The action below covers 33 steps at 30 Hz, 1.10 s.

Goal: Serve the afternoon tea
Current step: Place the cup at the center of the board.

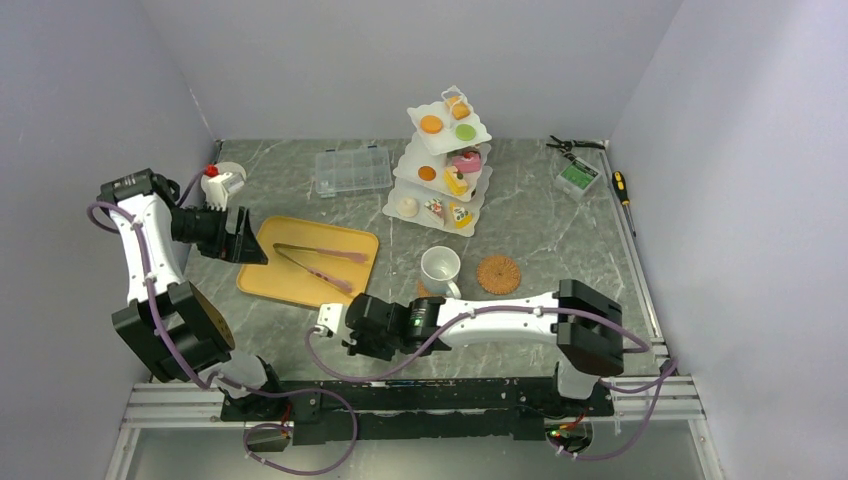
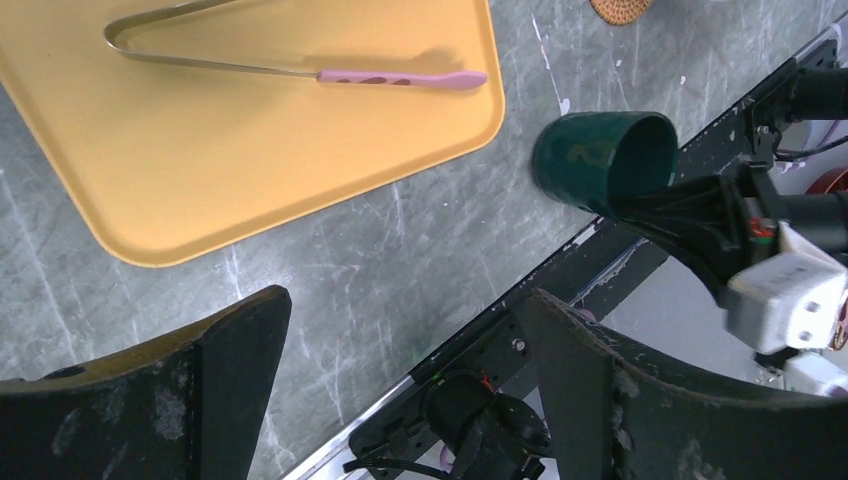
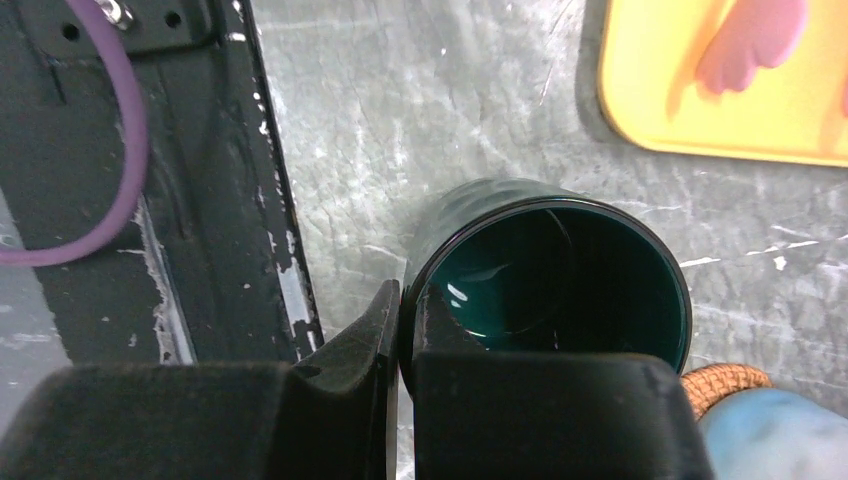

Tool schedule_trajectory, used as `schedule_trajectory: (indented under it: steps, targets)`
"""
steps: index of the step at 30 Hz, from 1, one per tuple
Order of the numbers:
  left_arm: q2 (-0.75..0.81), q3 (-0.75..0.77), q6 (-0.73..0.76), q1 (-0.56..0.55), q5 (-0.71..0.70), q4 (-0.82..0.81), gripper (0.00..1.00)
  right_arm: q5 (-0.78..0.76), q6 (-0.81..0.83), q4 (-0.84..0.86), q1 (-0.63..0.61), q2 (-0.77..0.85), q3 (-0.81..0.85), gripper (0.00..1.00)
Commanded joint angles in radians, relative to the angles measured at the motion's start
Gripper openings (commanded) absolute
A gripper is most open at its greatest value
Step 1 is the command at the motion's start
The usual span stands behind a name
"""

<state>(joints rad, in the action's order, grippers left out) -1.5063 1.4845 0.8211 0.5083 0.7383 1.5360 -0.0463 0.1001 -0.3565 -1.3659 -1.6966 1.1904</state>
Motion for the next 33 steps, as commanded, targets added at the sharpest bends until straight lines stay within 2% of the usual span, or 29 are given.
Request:
schedule_trajectory:
  steps: [1,6,10,12,15,18,21,25,30,33]
  targets:
    - [0.041,-0.019,0.057,0.001,0.071,0.023,0.93,0.035,0.058,0.039,0.014,-0.004,0.041,0.00]
    - [0.034,-0.026,0.071,0.000,0.094,0.040,0.94,0.042,0.079,0.005,0.014,-0.033,0.069,0.00]
    - [0.052,-0.047,0.070,-0.013,0.104,0.026,0.93,0.070,0.072,-0.038,0.014,-0.053,0.137,0.44]
    - [0.066,-0.067,0.057,-0.032,0.093,0.005,0.93,0.072,0.060,-0.043,0.017,-0.041,0.153,0.58]
    - [0.089,-0.090,0.042,-0.068,0.082,-0.020,0.93,0.057,0.047,-0.054,0.019,0.001,0.168,0.67]
    - [0.110,-0.104,0.021,-0.118,0.081,-0.045,0.93,0.020,0.025,-0.085,0.020,0.078,0.181,0.71]
    - [0.129,-0.120,-0.043,-0.230,0.068,-0.081,0.93,0.011,-0.051,-0.060,0.050,0.237,0.111,0.79]
    - [0.144,-0.166,-0.169,-0.447,-0.009,-0.190,0.93,-0.037,-0.157,-0.043,0.082,0.409,-0.022,0.85]
    - [0.098,-0.182,-0.306,-0.699,-0.103,-0.300,0.93,-0.164,-0.284,-0.110,0.085,0.516,-0.131,0.89]
    - [0.070,-0.194,-0.375,-0.827,-0.180,-0.378,0.92,-0.218,-0.353,-0.158,0.085,0.567,-0.167,0.94]
